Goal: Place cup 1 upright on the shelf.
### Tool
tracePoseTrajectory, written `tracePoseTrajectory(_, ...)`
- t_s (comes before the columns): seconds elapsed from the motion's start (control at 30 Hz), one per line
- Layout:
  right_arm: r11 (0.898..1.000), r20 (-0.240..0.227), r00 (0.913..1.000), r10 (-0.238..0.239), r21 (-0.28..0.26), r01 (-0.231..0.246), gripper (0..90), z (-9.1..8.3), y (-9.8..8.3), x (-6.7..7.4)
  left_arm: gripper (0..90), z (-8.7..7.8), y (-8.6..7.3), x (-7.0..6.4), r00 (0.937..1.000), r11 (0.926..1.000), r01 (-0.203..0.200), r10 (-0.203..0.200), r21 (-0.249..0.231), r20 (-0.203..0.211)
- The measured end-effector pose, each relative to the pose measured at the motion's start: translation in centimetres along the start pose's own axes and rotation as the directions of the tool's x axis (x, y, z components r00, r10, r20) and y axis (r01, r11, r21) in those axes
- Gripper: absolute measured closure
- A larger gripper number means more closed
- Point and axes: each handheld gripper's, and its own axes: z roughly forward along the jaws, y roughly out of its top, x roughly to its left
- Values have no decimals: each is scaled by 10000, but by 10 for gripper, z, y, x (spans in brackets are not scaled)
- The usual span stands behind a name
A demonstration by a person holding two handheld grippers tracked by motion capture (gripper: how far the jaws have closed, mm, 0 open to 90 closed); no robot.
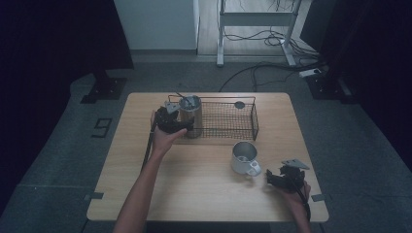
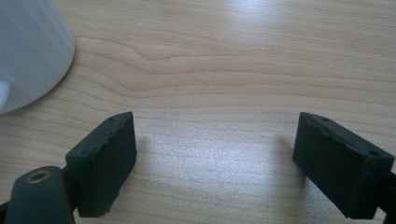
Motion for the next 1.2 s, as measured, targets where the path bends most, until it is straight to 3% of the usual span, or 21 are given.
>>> tracePoseTrajectory(0.47,10000,7,10000,34,17,-34,131,0,0,0,28,-37,-38,-3,9988,9998,-143,138,104,471)
tracePoseTrajectory(0.6,10000,7,10000,35,17,-35,131,0,0,0,52,-46,-53,-4,9990,9999,-132,132,16,417)
tracePoseTrajectory(0.8,10000,7,10000,38,16,-38,131,0,0,0,62,-56,-79,-9,9975,9991,-49,20,410,711)
tracePoseTrajectory(1.2,10000,6,10000,35,15,-35,131,0,0,0,68,-69,-123,-13,9966,9942,-76,-13,1069,828)
